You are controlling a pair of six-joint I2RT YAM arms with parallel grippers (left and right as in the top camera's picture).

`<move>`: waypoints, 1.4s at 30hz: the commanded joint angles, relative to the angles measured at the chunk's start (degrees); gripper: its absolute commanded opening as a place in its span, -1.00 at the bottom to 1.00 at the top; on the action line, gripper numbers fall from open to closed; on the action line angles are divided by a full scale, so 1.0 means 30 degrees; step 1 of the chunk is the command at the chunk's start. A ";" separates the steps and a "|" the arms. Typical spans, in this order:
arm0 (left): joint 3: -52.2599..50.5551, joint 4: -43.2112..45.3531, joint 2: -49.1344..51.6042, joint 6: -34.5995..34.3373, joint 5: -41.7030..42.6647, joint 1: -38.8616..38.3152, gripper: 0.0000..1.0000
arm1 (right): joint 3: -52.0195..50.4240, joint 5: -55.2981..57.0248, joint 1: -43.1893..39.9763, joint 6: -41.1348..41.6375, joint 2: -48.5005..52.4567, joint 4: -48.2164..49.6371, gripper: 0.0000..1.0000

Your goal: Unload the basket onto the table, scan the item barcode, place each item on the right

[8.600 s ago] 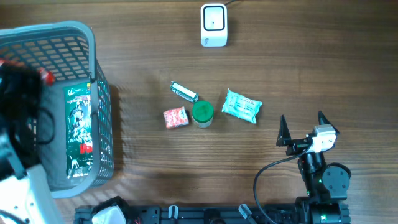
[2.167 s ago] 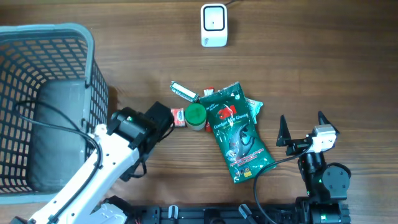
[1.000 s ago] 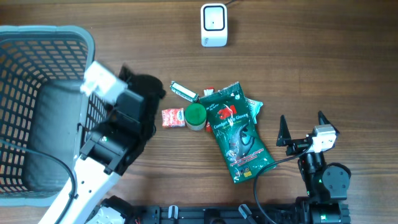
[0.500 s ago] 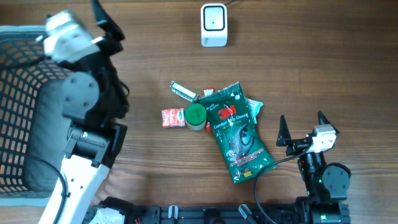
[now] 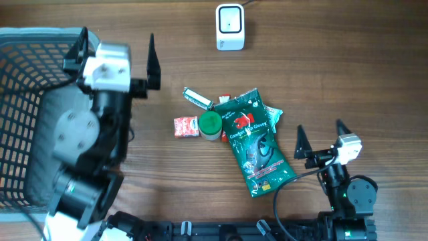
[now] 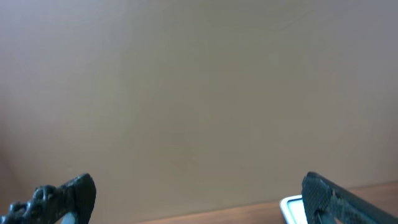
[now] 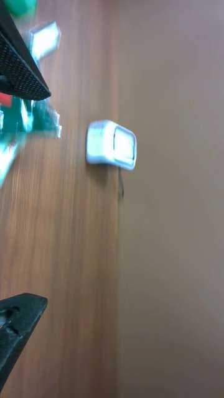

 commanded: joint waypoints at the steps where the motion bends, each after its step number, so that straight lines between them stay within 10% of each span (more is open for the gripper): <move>1: 0.0087 -0.0729 -0.1734 -0.1137 0.3351 -0.0044 1.00 | 0.0000 -0.4860 -0.0015 0.6309 -0.0087 0.0342 0.99; 14: 0.0087 -0.0466 -0.1938 -0.2091 0.5566 -0.0051 1.00 | 0.0000 -0.7439 -0.0015 1.0295 -0.0007 0.0350 0.99; 24: 0.0087 0.3177 0.2273 -0.1974 0.0415 -0.0058 1.00 | 0.0000 -0.7861 -0.0015 1.0032 0.6105 0.0372 0.99; 42: 0.0087 0.5238 -0.2390 -0.1180 -0.5362 0.1399 1.00 | 0.0007 -0.9326 -0.0015 1.1489 1.1468 0.2805 0.99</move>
